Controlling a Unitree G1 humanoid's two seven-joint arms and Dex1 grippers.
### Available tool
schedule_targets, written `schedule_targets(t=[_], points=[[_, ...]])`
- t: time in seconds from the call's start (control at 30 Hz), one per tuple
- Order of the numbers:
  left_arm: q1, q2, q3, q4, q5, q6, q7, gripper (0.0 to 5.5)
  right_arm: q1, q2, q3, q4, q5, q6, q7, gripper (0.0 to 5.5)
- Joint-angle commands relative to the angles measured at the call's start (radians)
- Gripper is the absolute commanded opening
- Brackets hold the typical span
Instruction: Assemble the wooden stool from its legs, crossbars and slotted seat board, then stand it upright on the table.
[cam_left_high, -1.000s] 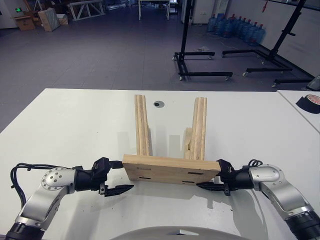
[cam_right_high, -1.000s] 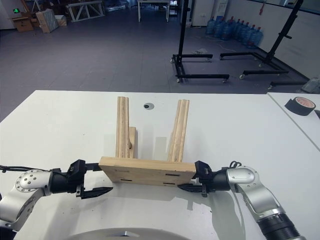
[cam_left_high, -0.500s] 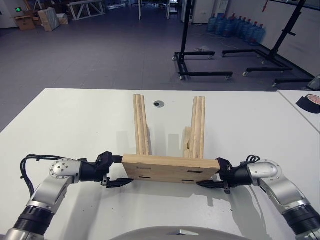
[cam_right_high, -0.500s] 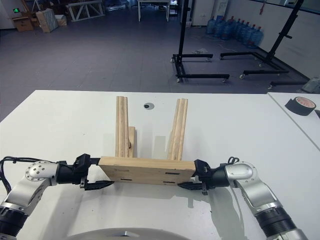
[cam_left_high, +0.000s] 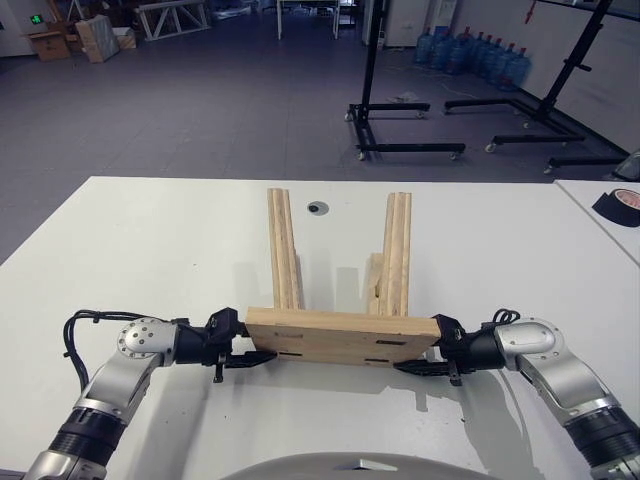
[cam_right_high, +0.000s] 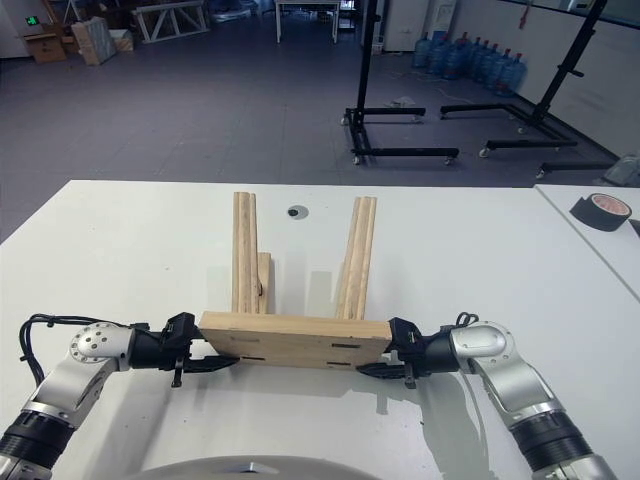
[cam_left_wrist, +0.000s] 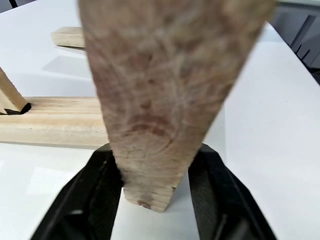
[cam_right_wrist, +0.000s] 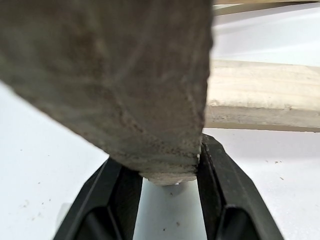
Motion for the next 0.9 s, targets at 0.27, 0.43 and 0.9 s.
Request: schedule_targets(t=[0.27,0.43,0.9], points=[[-0.047,0.014,-0.038,0.047,0.054,-0.036,-0.028,1.47,-0.02,0.011,0.005,-0.004,0.019,0.021,0.014,1.42],[-0.039,0.009,-0.054,0.04,0.055,-0.046,-0.038,1.45,-0.015,0.012,0.004,-0.009,0.025,0.024,0.022,1.42],[0.114,-0.034,0.3,-0.587,-0.71,0.475,0.185,1.43,0.034,-0.173,-0.247,-0.399,0.59,0.644,0.097,1.42]])
